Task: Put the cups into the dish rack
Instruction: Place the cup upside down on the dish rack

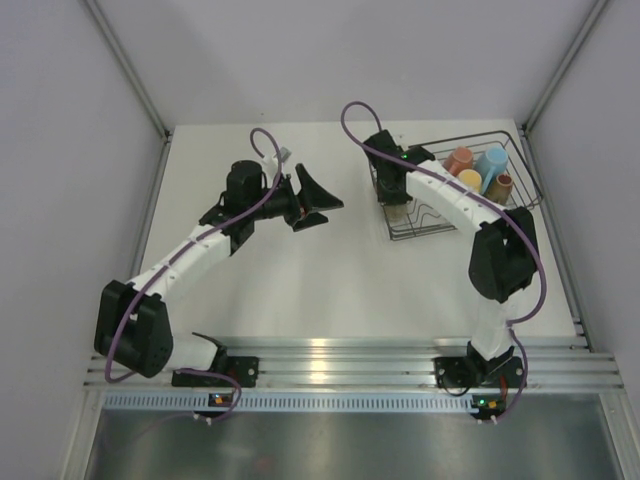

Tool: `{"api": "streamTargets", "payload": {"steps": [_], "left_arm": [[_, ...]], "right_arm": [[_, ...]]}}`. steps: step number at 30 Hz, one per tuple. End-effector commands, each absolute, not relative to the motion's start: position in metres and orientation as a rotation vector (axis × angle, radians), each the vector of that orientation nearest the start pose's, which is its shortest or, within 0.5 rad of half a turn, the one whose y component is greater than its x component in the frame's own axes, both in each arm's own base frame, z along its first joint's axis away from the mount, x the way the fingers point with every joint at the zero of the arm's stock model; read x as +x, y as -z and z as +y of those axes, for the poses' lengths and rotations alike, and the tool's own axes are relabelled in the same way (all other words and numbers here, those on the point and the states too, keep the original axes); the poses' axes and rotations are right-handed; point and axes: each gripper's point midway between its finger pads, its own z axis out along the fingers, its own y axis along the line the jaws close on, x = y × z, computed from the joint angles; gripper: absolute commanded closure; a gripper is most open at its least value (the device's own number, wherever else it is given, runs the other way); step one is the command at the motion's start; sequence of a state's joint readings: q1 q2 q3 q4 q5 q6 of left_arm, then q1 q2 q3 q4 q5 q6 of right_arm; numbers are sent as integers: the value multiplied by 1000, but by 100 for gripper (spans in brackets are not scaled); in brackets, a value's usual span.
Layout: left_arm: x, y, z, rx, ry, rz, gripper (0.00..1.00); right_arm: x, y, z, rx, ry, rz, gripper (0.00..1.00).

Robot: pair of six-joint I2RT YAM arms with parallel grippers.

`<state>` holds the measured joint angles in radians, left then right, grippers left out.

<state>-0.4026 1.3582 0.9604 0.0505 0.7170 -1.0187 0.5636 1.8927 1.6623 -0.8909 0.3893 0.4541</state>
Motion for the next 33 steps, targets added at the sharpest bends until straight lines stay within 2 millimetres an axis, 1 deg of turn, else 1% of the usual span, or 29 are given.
{"api": "streamTargets", "payload": {"steps": [1,3,4,9,15,17,18,19,22,26,33], "left_arm": [[290,-268,-276,-62,1580,2110,2],[290,-269,-276,-60,1580,2107,2],[291,-269,-277,-62,1581,2109,2],[291,-267,-277,-65,1580,2114,2],[290,-267,-277,-60,1583,2114,2],[291,-266,-277,-58,1583,2117,2],[290,-264,-277,-61,1583,2122,2],[290,-264,-277,-60,1582,2121,2],[290,-264,-277,-62,1583,2123,2],[290,-263,-277,-64,1582,2126,2],[291,-261,-278,-56,1585,2131,2]], "right_arm": [[398,-131,194,-30,146,2516,90],[397,-130,192,-34,155,2517,95],[397,-130,190,-30,167,2516,99],[394,-127,186,-35,181,2520,100],[391,-129,184,-34,179,2518,100],[392,-128,184,-34,187,2524,96],[392,-128,185,-31,187,2525,91],[392,-129,185,-26,183,2523,88],[394,-141,187,-14,164,2498,80],[399,-158,186,7,145,2451,77],[411,-169,194,27,121,2420,76]]}}
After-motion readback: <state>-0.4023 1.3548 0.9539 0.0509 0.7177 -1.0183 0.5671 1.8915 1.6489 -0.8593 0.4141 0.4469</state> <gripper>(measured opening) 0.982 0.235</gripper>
